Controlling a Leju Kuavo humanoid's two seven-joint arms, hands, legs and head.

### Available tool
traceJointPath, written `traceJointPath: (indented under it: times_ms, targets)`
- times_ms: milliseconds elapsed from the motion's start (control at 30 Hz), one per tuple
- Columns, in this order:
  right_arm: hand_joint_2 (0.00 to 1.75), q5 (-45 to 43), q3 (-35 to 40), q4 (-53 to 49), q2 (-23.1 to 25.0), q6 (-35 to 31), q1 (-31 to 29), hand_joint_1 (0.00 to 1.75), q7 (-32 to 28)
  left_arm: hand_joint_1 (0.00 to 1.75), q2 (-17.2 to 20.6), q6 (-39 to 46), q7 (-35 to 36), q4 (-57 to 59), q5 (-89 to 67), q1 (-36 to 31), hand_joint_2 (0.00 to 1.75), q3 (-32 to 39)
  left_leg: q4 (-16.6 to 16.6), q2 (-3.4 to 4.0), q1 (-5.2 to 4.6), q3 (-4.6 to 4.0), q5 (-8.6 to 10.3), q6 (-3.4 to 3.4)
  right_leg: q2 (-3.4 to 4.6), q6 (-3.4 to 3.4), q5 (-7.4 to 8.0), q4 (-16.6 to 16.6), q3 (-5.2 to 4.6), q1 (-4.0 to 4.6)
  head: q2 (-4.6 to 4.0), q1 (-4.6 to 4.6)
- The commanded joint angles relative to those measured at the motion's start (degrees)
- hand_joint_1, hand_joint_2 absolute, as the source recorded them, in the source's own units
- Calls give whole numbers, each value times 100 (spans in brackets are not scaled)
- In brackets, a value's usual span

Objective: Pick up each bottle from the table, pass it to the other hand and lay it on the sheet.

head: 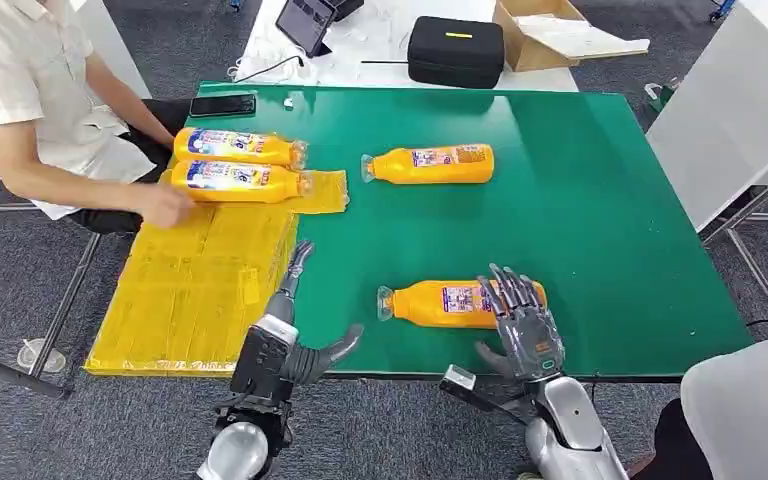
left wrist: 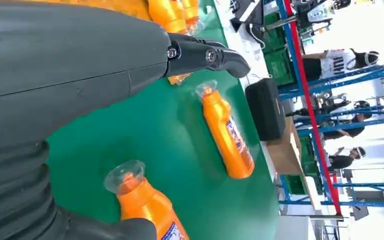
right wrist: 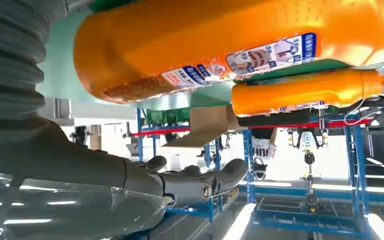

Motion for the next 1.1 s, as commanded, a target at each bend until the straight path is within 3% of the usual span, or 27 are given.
traceJointPath:
  times_ms: [33, 300, 567, 700, 1100]
  targets:
    - [175, -36, 414, 1383, -466, -35, -942, 0, 419, 0, 90, 93, -31, 526, 104, -355, 175, -405, -4, 13, -2, 16, -3, 4, 4, -5, 0, -5, 16, 0, 0, 0]
    - [175, -297, 791, 2289, -588, 132, -1355, 0, 658, 0, 101, 86, 77, 472, 149, -329, 175, -463, -6, 15, -3, 29, -5, 5, 3, -9, -3, -8, 29, 1, 0, 2]
    - [175, -314, 813, 2323, -598, 127, -1378, 0, 686, 0, 101, 83, 83, 468, 151, -327, 175, -468, -3, 18, -4, 35, -11, 7, 5, -9, -7, -4, 34, 1, 0, 0]
    - [175, -427, 948, 2503, -660, 338, -1499, 0, 898, 0, 109, 40, 140, 452, 191, -326, 175, -478, -2, 10, -3, 21, -3, 6, -2, -6, -3, -4, 22, 0, 0, 0]
    - [175, -764, 1146, 2965, -722, 912, -1650, 0, 798, 0, 124, -13, 184, 447, 209, -340, 175, -485, -3, 13, -2, 35, -1, 6, -6, -6, -2, -6, 33, 2, 0, 0]
